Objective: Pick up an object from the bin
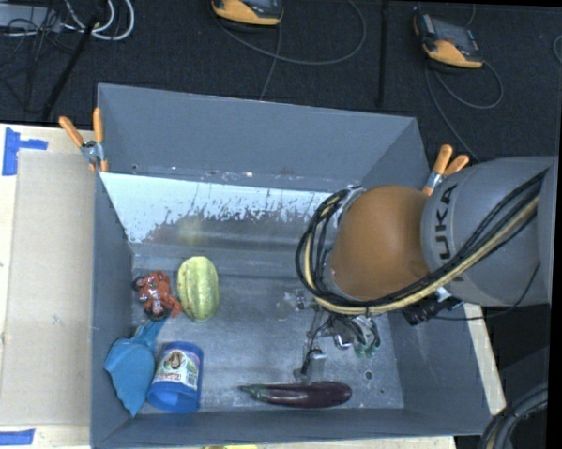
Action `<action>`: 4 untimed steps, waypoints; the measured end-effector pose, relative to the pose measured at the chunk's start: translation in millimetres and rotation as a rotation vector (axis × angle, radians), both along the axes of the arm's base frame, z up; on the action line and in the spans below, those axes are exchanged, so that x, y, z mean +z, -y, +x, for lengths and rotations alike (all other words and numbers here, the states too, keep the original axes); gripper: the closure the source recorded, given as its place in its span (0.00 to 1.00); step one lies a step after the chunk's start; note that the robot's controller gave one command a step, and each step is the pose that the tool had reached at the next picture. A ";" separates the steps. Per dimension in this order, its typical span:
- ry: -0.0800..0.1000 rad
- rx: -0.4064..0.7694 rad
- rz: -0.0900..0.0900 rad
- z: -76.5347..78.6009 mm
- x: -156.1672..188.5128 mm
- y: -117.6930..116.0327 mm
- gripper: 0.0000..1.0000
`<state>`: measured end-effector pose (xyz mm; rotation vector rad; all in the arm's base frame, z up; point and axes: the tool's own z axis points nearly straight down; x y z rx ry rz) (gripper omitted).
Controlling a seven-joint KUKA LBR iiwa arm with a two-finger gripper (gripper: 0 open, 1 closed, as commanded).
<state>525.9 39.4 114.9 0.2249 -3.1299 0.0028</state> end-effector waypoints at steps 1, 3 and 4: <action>0.003 0.140 0.003 -29.4 -20.0 0.2 0.00; 0.004 0.328 0.004 -56.4 -45.3 22.8 1.00; 0.002 0.322 0.004 -15.7 151.5 41.4 1.00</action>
Offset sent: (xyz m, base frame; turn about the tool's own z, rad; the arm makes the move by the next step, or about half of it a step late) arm -0.0567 -0.0230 -0.0449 -0.3328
